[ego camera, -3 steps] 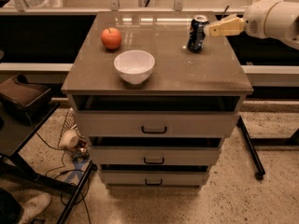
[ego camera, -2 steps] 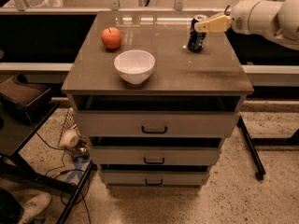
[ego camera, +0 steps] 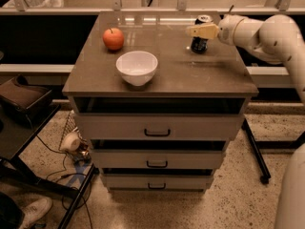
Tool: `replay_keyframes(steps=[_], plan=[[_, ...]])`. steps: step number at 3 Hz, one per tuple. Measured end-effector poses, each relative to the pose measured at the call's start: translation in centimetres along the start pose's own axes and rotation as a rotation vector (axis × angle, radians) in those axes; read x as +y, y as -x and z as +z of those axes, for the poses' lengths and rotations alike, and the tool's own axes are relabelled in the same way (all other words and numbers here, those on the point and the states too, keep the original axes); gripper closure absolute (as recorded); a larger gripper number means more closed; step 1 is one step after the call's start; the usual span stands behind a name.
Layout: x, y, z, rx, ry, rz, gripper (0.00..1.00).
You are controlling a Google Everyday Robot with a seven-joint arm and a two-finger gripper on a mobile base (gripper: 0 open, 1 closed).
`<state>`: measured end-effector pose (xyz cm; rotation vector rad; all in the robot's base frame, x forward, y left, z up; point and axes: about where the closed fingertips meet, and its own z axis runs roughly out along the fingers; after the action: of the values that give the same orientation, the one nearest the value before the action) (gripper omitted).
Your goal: Pick pepsi can
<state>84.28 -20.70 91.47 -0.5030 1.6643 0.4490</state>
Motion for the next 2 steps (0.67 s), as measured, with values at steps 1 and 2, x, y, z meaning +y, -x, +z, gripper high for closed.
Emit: replay_keyframes(steps=[1,2], plan=[[0.08,-1.46,1.31,-0.036,0.013,0.062,0.25],[0.39,-1.5,1.61,-0.035,0.019,0.062,0.48]])
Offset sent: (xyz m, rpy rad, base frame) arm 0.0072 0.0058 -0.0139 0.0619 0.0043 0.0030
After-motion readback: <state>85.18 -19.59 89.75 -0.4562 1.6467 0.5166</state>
